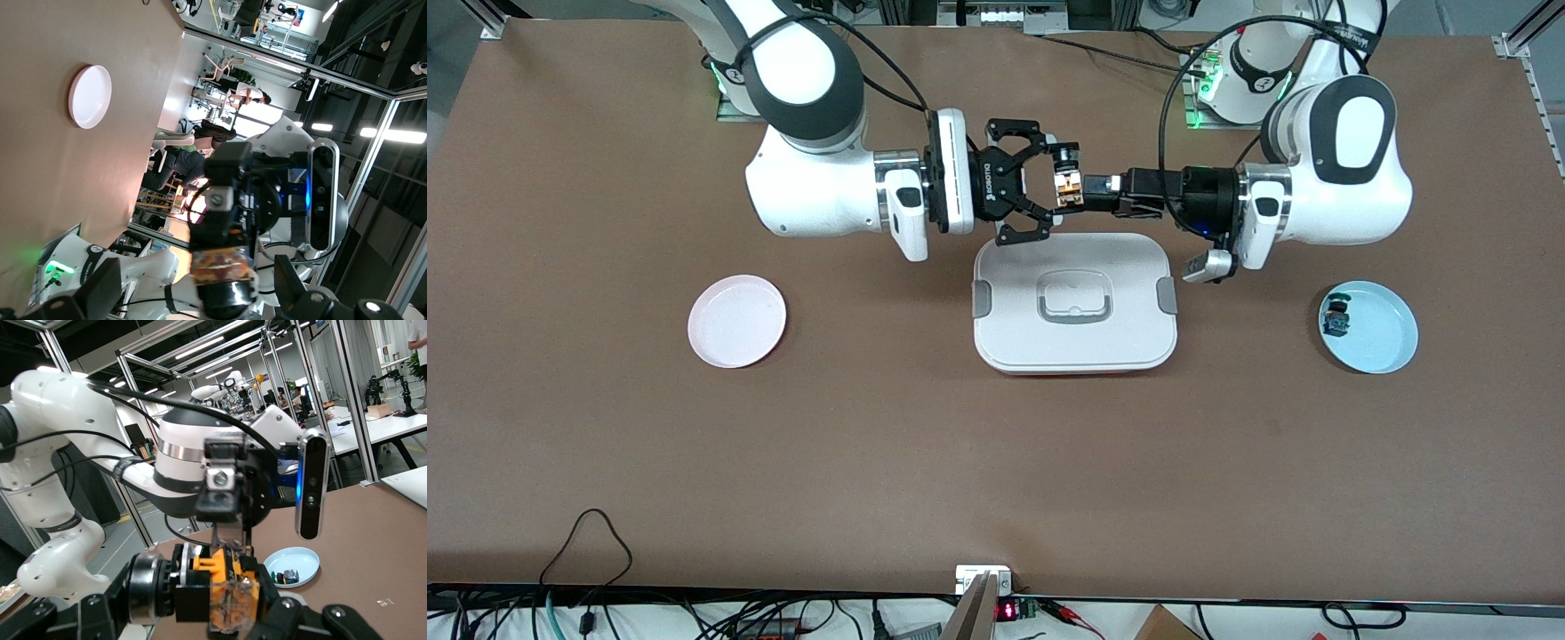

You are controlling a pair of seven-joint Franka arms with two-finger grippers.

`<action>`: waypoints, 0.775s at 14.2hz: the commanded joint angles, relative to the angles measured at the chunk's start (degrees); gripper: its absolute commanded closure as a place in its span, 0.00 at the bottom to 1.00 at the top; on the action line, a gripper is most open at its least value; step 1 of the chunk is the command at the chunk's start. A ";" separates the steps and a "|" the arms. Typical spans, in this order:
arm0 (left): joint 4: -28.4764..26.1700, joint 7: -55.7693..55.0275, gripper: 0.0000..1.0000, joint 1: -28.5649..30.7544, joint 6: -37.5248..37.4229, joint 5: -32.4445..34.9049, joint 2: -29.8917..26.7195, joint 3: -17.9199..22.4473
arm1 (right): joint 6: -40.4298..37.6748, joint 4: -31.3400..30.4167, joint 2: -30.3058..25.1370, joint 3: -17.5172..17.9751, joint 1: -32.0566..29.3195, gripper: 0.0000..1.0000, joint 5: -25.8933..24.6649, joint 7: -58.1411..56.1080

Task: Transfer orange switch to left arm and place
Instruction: 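Close the left gripper on the orange switch held by the right gripper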

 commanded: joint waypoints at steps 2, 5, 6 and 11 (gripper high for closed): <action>-1.99 -1.12 0.00 0.52 0.48 -2.28 -2.77 -0.65 | 3.84 1.88 1.45 -0.36 1.84 0.96 1.70 -1.96; -2.43 -1.13 0.00 0.87 0.48 -2.36 -2.42 -1.10 | 4.02 2.14 1.36 -0.63 1.84 0.95 3.01 -1.96; -2.17 -0.69 0.00 0.87 0.75 -2.36 -2.16 -1.10 | 3.94 2.14 1.36 -0.63 1.84 0.95 3.37 -1.96; -1.82 0.81 0.35 0.96 1.18 -2.36 -1.37 -1.10 | 3.93 2.14 1.36 -0.71 2.01 0.94 3.37 -2.05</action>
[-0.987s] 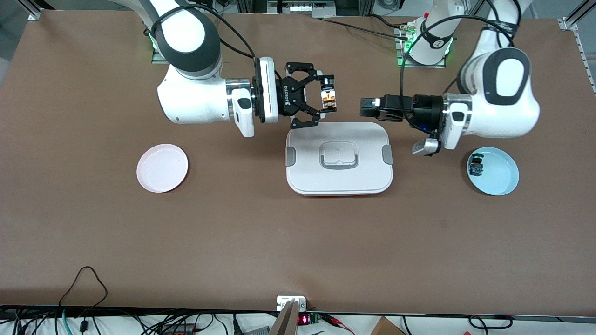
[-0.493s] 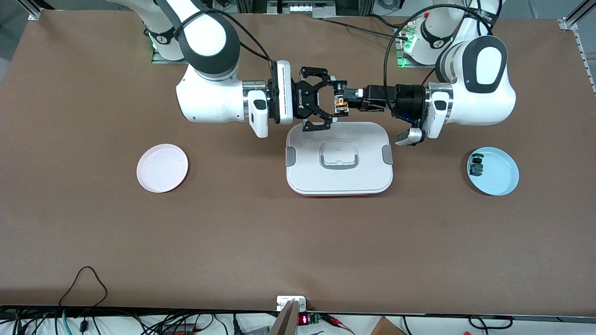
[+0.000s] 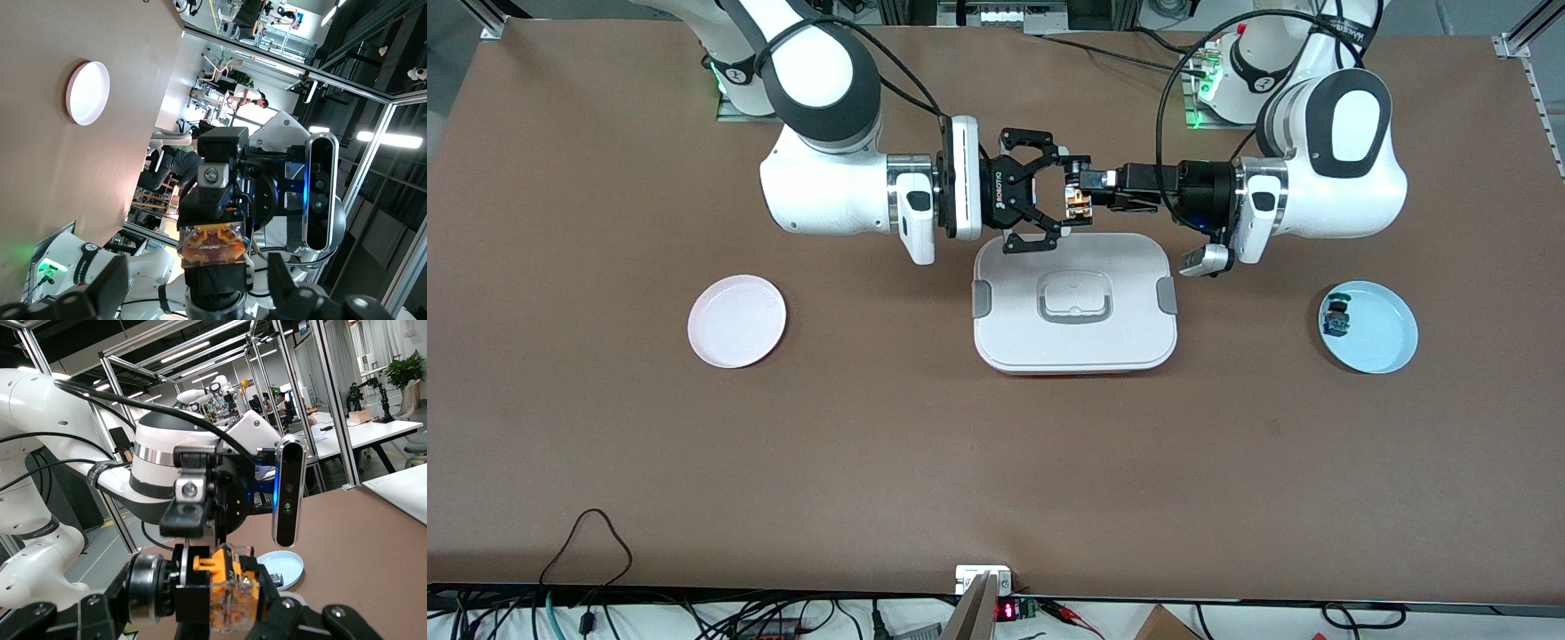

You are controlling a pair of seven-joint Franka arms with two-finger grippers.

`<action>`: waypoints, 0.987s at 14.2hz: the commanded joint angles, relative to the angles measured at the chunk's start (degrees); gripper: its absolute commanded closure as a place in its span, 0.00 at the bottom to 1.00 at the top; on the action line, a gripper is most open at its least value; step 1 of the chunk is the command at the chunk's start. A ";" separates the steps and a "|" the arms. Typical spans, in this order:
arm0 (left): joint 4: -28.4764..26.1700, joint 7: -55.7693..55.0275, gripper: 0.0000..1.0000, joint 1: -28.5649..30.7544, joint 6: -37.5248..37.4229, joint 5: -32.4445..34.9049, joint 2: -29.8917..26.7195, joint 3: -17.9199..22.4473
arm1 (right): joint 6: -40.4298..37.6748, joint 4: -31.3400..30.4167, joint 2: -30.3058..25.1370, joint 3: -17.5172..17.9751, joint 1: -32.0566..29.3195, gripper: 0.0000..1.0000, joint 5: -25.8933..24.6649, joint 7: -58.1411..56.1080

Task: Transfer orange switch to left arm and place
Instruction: 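Close the left gripper on the orange switch held by the right gripper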

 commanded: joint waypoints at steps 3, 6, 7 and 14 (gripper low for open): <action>-0.45 1.49 0.35 0.68 1.68 -3.28 0.35 -0.67 | 0.37 1.21 0.55 -0.41 0.75 0.93 1.68 -1.19; -0.19 1.49 0.37 0.68 1.77 -3.63 0.61 -0.67 | 0.28 0.94 0.55 -0.41 0.75 0.93 1.68 -1.72; 0.16 1.49 0.37 0.68 1.77 -3.72 0.70 -0.67 | 0.28 0.85 0.46 -0.41 0.83 0.93 1.68 -1.90; 0.43 1.58 0.71 0.77 1.68 -3.63 0.70 -0.67 | -0.34 0.68 0.29 -2.07 2.41 0.93 1.68 -1.90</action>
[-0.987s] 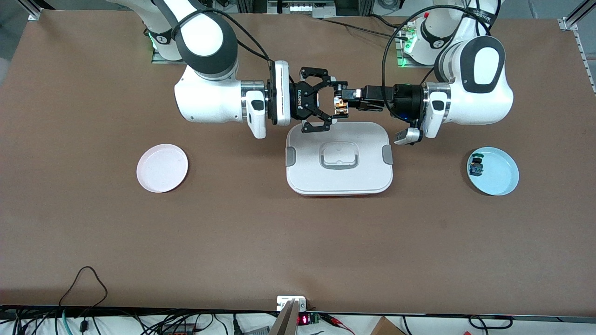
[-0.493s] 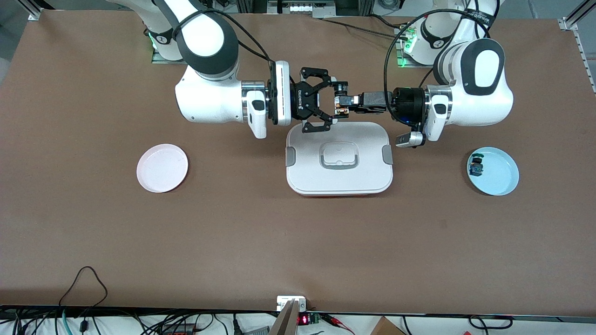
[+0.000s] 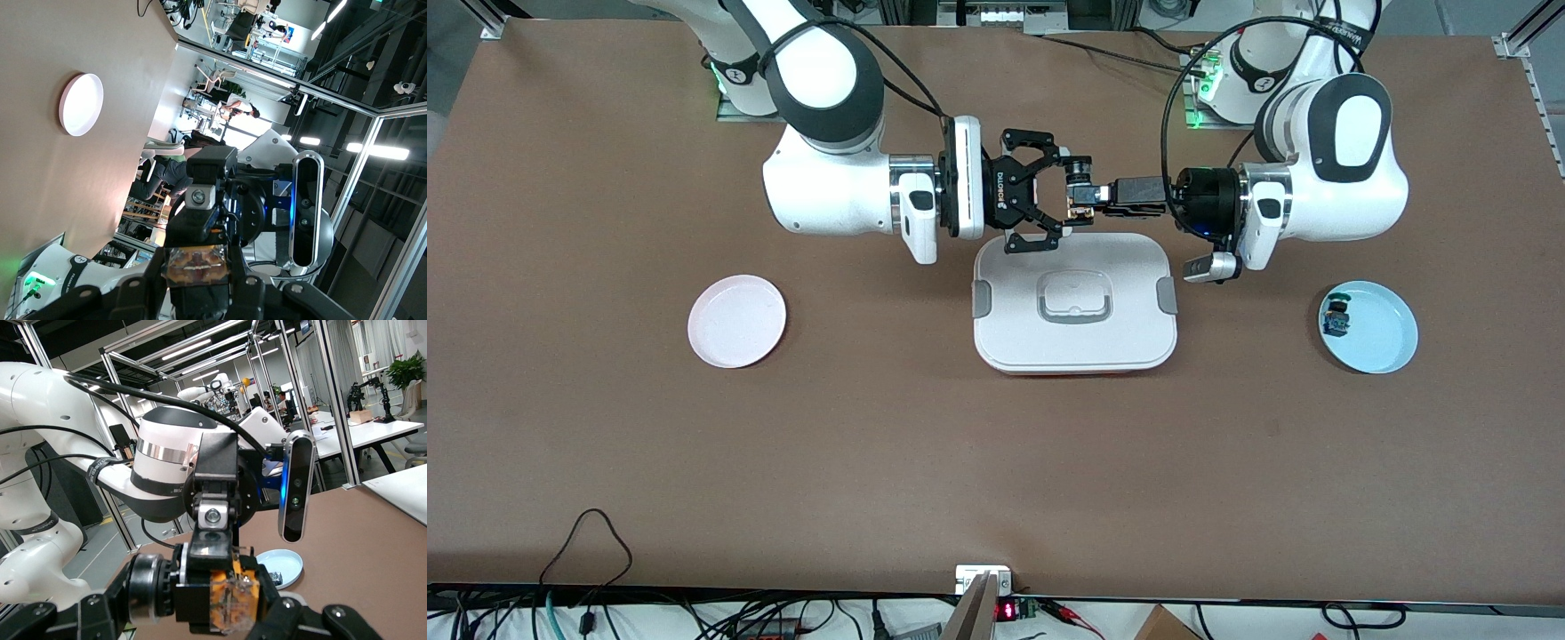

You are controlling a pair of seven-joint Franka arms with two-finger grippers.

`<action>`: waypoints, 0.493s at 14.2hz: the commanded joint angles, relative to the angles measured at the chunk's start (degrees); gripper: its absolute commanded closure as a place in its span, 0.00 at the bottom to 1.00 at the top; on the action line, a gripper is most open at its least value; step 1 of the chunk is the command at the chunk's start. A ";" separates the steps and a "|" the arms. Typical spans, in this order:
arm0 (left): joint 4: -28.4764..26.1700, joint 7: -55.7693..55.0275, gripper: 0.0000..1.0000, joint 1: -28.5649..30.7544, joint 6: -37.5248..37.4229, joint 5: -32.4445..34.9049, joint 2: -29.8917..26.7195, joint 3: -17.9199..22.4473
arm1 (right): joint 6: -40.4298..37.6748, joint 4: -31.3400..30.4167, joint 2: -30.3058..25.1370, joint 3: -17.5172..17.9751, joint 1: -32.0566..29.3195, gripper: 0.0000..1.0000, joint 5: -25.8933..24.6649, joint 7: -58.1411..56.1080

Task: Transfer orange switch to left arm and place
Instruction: 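Close the left gripper on the orange switch held by the right gripper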

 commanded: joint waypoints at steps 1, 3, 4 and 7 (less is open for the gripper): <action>0.31 1.16 0.74 0.52 0.29 -1.56 0.19 -0.67 | -0.33 0.67 0.17 -1.11 1.40 0.93 1.62 -1.13; 0.31 1.16 0.74 0.52 0.20 -1.56 0.19 -0.67 | -0.33 0.58 0.17 -1.19 1.58 0.90 1.62 -1.13; 0.31 1.16 0.74 0.52 0.20 -1.56 0.19 -0.67 | -0.33 0.58 0.08 -1.19 1.58 0.60 1.79 -1.05; 0.31 1.16 0.74 0.52 0.11 -1.47 0.10 -0.67 | -0.33 0.32 -0.18 -1.19 1.49 0.00 1.97 -0.96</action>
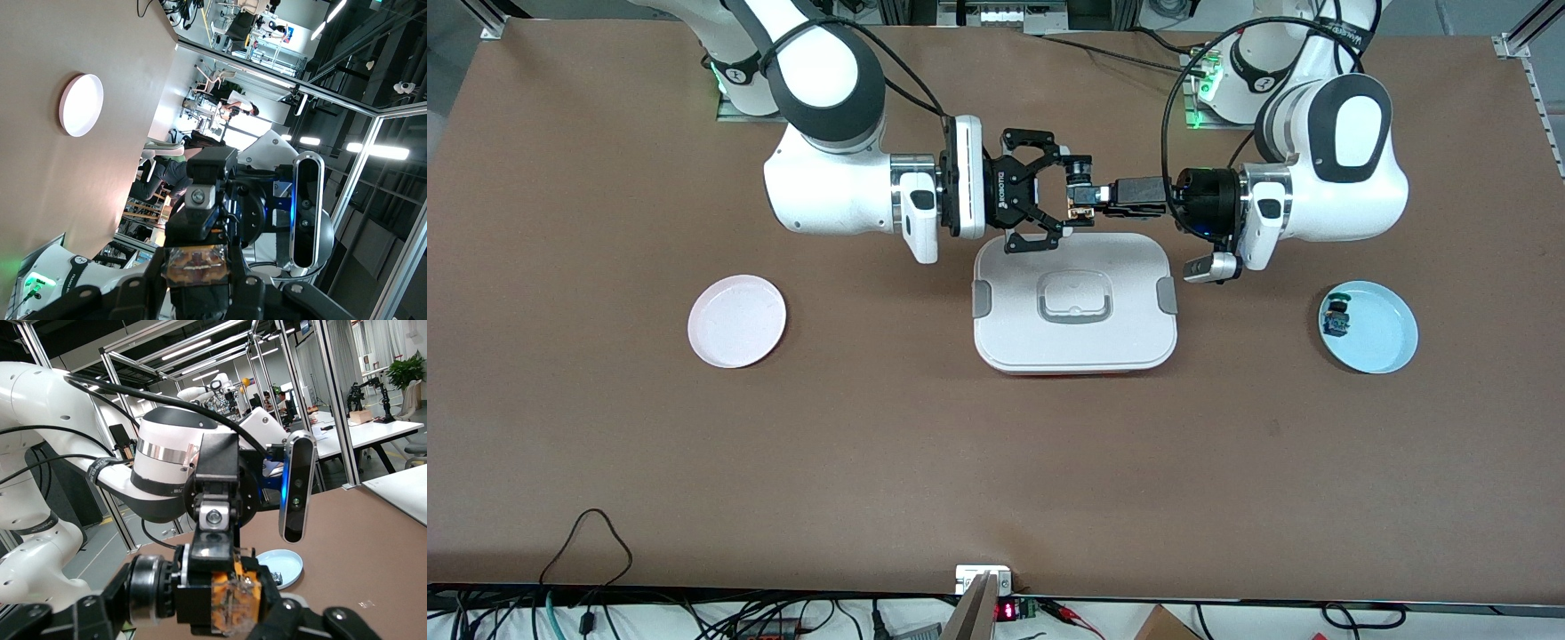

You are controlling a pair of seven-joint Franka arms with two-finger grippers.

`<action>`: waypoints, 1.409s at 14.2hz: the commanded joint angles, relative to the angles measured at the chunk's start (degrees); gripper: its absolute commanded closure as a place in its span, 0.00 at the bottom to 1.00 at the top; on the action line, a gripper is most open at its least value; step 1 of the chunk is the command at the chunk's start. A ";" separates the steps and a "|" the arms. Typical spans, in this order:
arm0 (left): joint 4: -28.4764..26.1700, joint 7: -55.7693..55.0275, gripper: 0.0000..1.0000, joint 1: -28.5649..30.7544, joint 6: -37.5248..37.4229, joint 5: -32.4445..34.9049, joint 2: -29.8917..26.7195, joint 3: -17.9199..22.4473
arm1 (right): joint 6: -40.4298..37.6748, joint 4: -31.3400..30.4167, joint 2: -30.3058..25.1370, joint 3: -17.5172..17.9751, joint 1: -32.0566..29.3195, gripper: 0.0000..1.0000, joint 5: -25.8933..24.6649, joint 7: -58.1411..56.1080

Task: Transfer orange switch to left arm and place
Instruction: 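Close the left gripper on the orange switch held by the right gripper, then open the right gripper and pull both grippers apart, switch in left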

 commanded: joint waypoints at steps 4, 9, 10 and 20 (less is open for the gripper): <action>0.50 1.03 0.74 0.59 0.02 -0.60 0.01 -0.41 | -0.45 0.12 -0.34 -0.74 0.31 0.00 1.46 -0.40; 1.38 0.95 0.74 1.29 -0.07 3.87 0.01 -0.14 | -4.83 -2.33 -2.09 -4.87 -0.04 0.00 1.46 -0.66; 2.52 0.95 0.74 1.73 -0.07 8.85 0.18 -0.14 | -6.41 -3.13 -2.62 -5.48 -0.39 0.00 1.37 -0.84; 6.66 15.61 0.74 8.06 -6.84 62.11 0.62 -0.32 | -18.72 -10.60 -5.79 -13.74 -4.79 0.00 -2.05 3.10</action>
